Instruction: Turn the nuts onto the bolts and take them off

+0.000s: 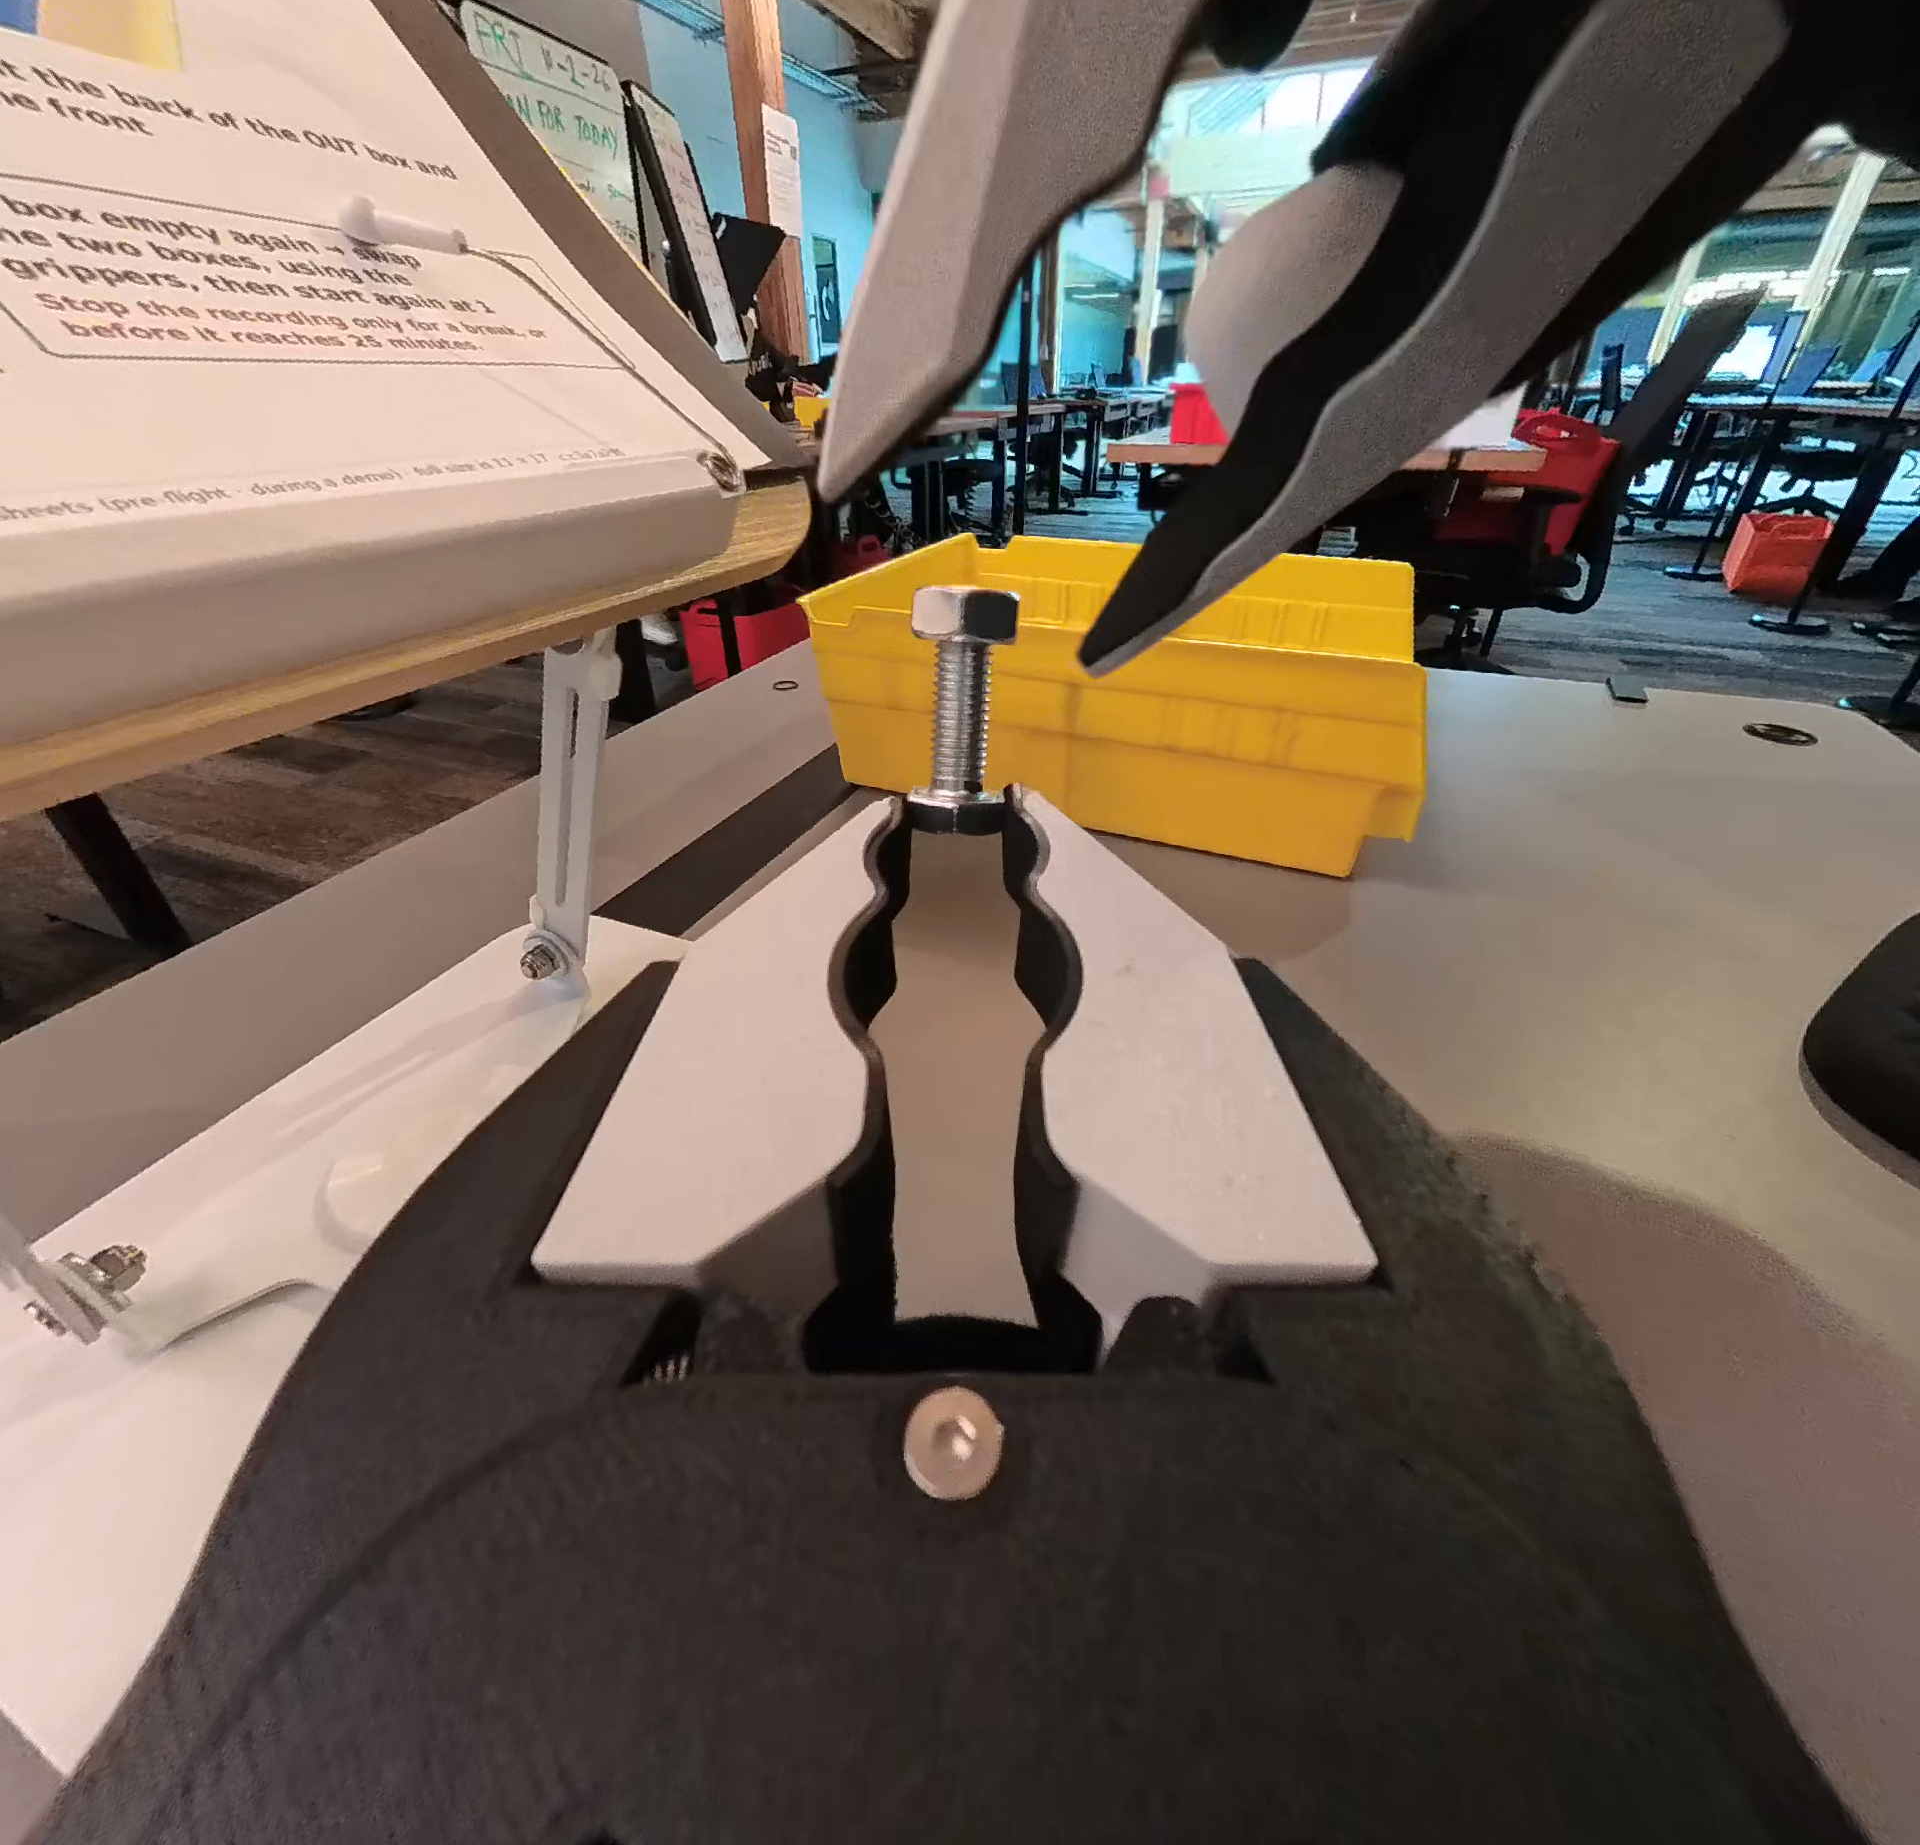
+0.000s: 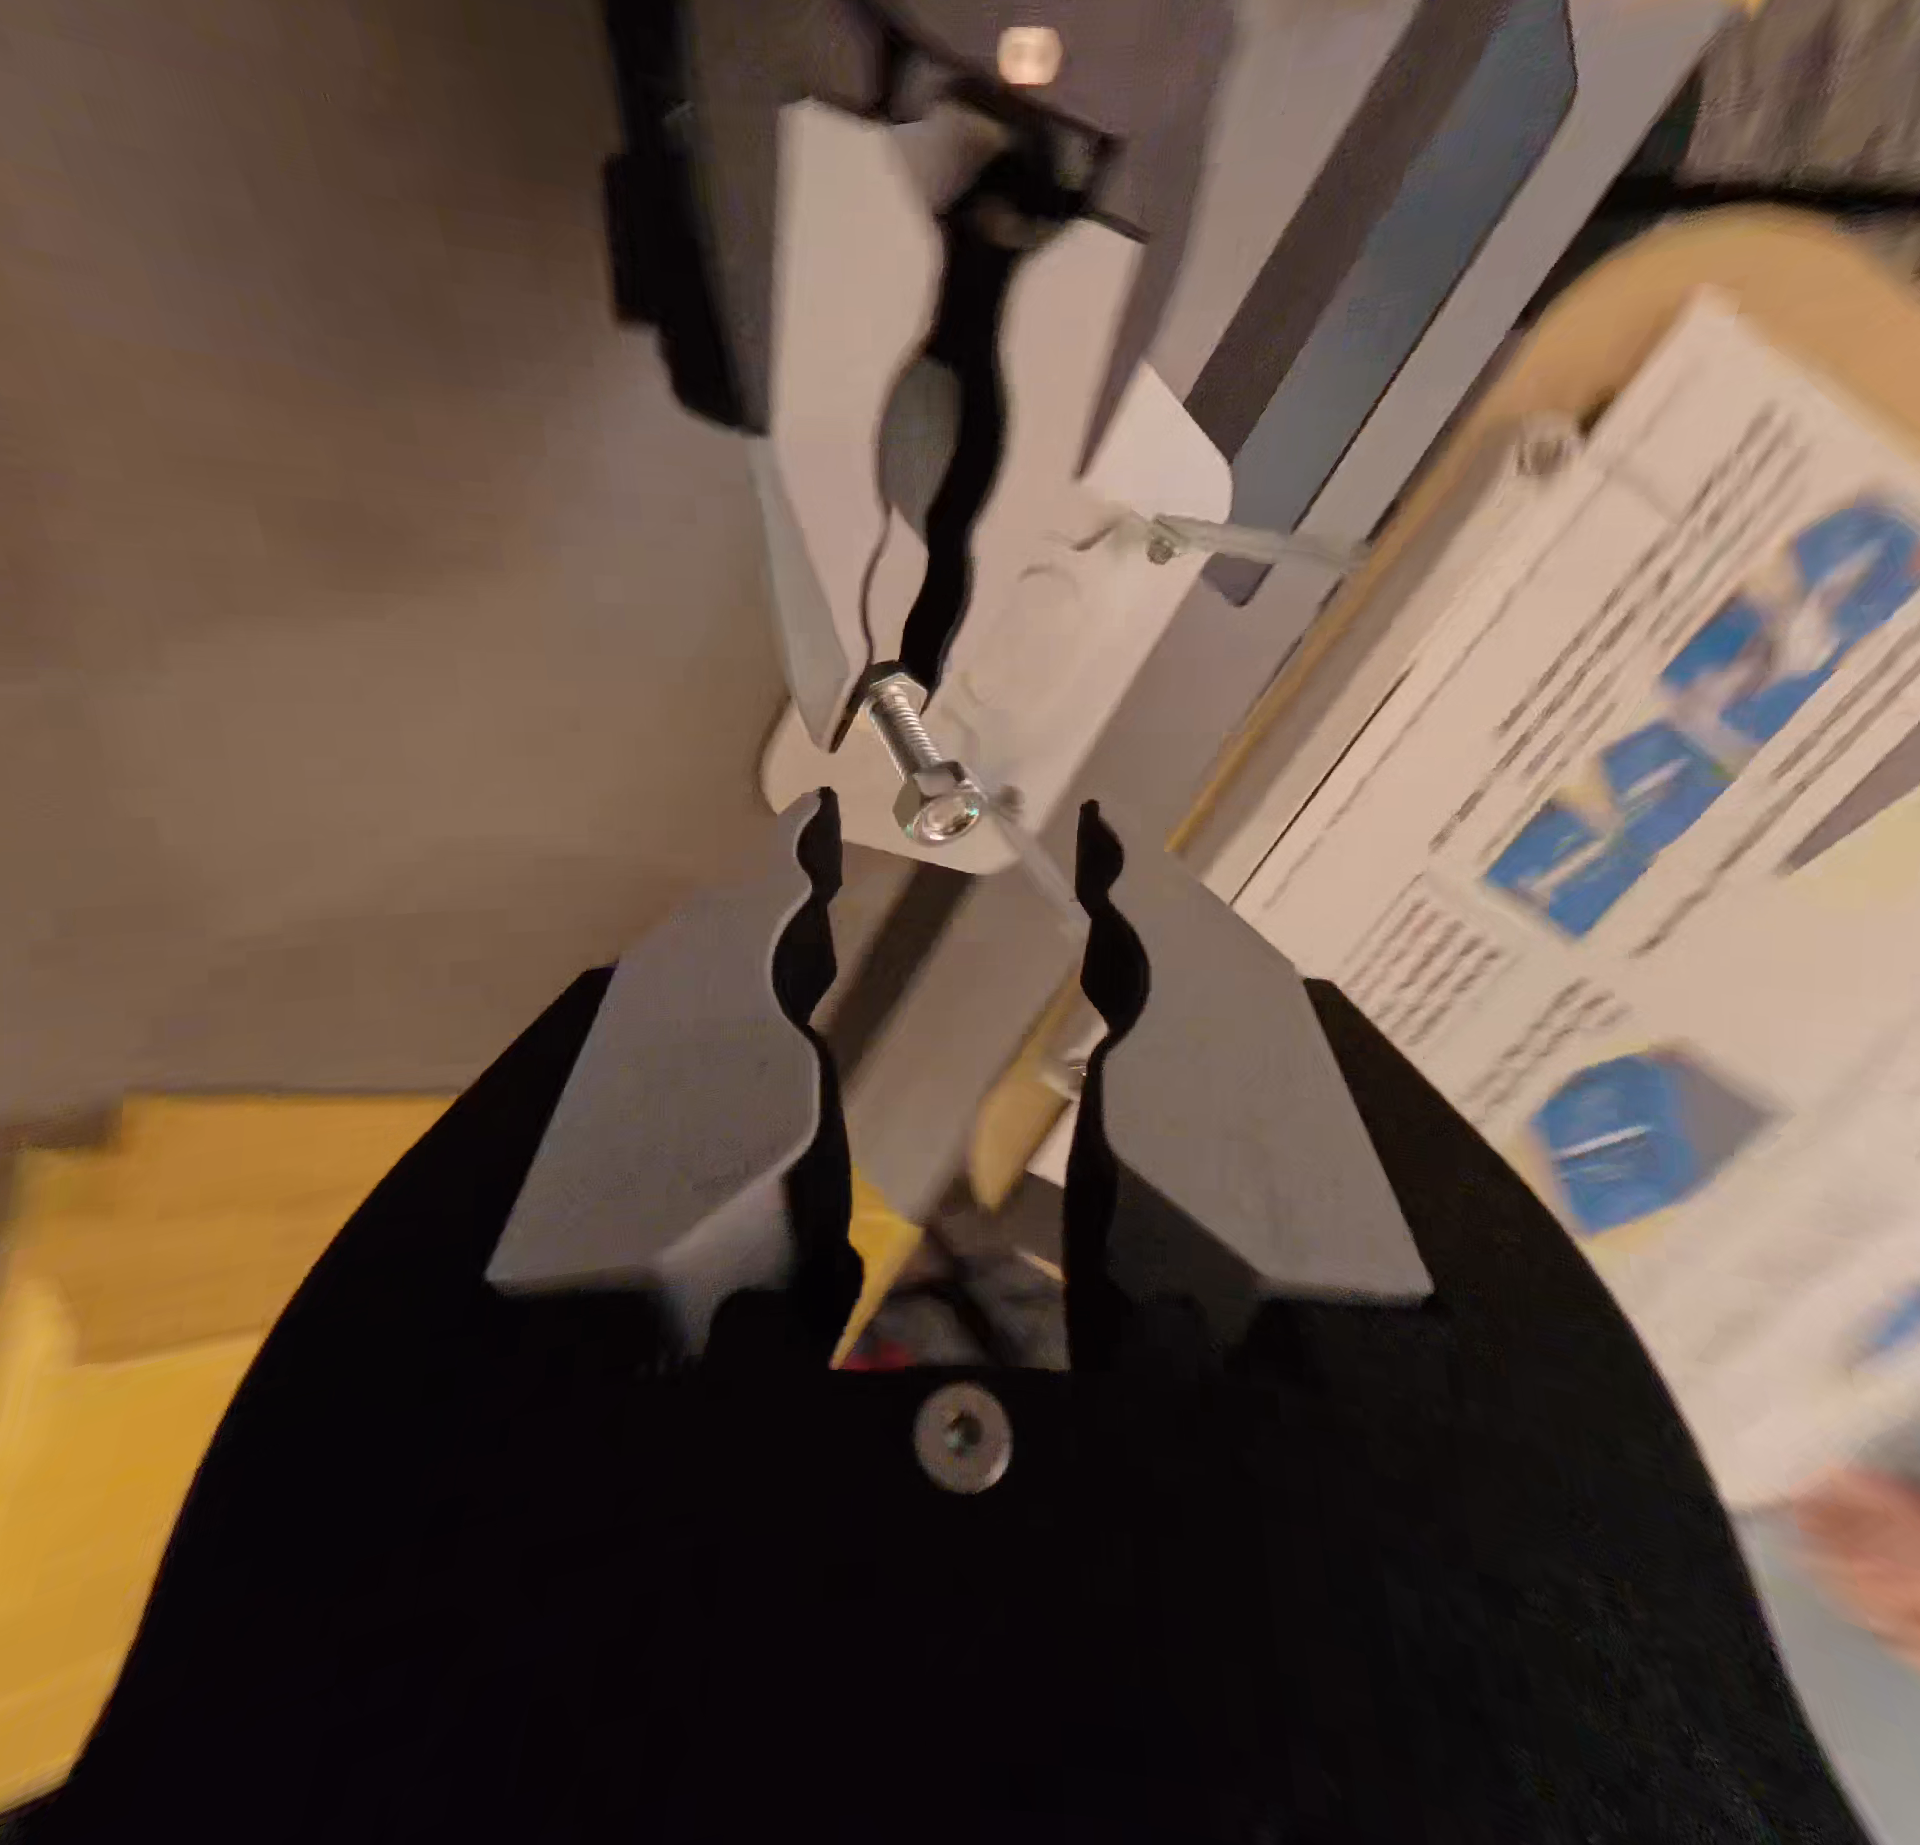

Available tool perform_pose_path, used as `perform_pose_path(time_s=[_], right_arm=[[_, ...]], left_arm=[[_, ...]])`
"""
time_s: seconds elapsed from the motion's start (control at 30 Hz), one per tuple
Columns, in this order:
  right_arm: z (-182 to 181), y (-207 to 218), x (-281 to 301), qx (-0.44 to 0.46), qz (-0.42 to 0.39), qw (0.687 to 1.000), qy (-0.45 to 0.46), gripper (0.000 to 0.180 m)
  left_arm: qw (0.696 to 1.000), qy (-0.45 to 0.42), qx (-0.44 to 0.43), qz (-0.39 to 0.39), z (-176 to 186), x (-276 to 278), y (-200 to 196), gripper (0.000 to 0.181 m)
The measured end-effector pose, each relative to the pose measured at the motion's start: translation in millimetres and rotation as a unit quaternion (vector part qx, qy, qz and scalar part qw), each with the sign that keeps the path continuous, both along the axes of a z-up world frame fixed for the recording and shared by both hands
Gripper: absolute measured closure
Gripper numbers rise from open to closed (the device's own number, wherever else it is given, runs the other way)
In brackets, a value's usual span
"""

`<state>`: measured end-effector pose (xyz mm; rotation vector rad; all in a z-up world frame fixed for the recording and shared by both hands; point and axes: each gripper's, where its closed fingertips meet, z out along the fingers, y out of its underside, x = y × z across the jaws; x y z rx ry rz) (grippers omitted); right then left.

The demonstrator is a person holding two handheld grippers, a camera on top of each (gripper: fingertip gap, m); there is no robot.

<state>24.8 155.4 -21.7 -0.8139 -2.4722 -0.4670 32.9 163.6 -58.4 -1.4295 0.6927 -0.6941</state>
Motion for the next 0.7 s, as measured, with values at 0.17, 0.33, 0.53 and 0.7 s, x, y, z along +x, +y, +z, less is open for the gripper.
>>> perform_pose_path(time_s=[0.17,0.33,0.53,0.7], right_arm=[[9.4,4.0,0.0,-0.277,-0.229,0.924,0.129,0.149],[-0.7,2.5,3.8,-0.433,-0.34,0.821,0.154,0.142],[-10.0,-1.4,2.0,-0.465,-0.351,0.8,0.146,0.16],[-9.9,-2.7,-1.6,-0.452,-0.32,0.821,0.141,0.163]], left_arm=[[1.0,-0.001,0.003,0.004,1.1,-0.5,0.4,0.165],[1.0,0.002,0.005,0.004,1.1,1.3,-0.5,0.165],[1.0,0.002,0.005,0.005,1.0,0.9,-0.3,0.165],[1.0,0.002,0.003,0.006,0.3,-0.1,0.4,0.165]])
